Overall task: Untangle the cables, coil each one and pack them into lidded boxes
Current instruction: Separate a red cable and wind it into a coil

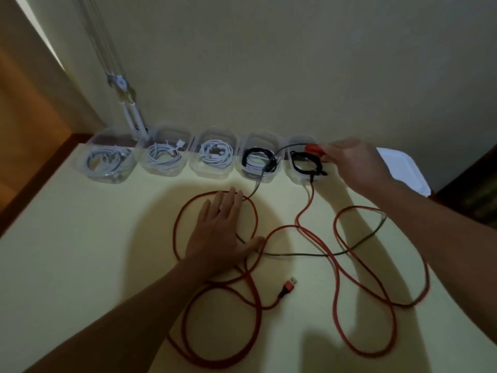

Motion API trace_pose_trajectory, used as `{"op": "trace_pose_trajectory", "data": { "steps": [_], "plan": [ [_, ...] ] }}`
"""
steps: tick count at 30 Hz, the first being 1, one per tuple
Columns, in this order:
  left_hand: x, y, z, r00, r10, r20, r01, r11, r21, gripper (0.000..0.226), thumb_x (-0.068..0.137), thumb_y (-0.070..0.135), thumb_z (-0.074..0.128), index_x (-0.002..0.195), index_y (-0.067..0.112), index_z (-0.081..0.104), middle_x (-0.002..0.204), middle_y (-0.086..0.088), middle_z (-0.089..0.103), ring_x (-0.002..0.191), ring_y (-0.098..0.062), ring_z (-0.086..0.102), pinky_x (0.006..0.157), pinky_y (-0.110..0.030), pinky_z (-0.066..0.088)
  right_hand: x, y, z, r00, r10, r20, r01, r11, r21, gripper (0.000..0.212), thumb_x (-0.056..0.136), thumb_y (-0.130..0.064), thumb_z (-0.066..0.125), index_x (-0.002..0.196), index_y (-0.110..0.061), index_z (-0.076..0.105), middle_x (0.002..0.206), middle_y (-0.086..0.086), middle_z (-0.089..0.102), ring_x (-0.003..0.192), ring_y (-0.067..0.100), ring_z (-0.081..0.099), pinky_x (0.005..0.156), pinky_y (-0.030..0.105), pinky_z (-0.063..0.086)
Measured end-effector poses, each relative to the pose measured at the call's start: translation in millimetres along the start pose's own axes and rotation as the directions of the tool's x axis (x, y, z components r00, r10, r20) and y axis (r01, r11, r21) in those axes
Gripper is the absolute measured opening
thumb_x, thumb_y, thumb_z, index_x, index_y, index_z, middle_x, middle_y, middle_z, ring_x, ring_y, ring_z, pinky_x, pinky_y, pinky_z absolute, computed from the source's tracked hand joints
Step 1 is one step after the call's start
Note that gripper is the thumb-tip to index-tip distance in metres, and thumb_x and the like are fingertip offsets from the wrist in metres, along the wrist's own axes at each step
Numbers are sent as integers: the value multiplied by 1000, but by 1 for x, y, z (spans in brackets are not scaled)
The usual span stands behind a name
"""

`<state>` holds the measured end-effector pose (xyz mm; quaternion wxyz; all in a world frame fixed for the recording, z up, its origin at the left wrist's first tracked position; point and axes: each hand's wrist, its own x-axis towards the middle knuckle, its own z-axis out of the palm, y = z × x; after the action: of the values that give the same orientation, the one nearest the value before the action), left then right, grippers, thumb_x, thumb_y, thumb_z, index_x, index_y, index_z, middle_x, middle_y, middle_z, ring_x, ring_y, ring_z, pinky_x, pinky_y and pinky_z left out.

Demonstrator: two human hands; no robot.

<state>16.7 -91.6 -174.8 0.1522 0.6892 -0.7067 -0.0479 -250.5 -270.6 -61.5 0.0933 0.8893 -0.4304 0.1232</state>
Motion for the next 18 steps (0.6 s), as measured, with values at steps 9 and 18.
{"op": "trace_pose_trajectory", "data": {
  "steps": [9, 18],
  "plan": [
    [1, 1, 3, 999, 13, -50, -13, 1000, -6, 107, 79, 86, 32, 161, 21, 9, 168, -1, 1, 155, -22, -2, 125, -43, 3, 28, -24, 12, 981, -154, 114, 176, 961, -212, 35, 87, -7, 70, 121, -14, 71, 108, 13, 73, 96, 34, 68, 72, 37, 56],
    [1, 0, 3, 999, 14, -51, -14, 1000, 6, 104, 80, 85, 30, 161, 22, 11, 168, 0, 1, 155, -21, -2, 125, -42, 1, 31, -22, 43, 988, 109, 108, -125, 980, 157, 18, 83, -10, 68, 87, -24, 80, 85, -3, 74, 81, 20, 66, 74, 33, 53]
  ]
}}
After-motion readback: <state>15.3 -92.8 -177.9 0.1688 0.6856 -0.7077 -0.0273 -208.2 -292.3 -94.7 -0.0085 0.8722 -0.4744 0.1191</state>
